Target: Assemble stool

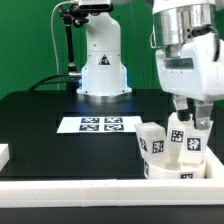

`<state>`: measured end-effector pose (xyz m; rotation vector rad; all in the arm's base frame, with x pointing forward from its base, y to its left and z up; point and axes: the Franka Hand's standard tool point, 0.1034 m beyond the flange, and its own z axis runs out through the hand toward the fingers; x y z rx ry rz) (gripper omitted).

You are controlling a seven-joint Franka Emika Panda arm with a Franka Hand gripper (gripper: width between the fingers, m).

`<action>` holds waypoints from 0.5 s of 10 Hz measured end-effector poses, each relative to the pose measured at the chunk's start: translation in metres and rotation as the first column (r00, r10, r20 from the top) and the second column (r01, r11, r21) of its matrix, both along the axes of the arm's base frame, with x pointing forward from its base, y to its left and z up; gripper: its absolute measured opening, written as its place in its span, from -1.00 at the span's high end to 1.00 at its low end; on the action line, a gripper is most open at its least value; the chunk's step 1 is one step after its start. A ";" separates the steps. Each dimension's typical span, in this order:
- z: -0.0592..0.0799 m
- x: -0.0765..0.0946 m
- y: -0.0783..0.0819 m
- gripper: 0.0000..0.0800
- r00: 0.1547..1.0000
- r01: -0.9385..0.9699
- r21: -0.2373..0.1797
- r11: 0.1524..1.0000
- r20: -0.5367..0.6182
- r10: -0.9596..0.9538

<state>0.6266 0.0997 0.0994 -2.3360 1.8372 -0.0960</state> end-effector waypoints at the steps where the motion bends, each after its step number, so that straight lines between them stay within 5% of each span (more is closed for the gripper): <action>1: 0.002 0.001 0.000 -0.62 0.996 -0.092 -0.016 0.996 0.011 0.092; 5: 0.006 0.003 -0.001 -0.62 0.931 -0.361 -0.069 0.930 0.031 0.363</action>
Offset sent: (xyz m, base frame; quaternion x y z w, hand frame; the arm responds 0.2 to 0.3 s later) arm 0.0000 0.0000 0.0000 0.0000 0.0000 -0.1296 0.9916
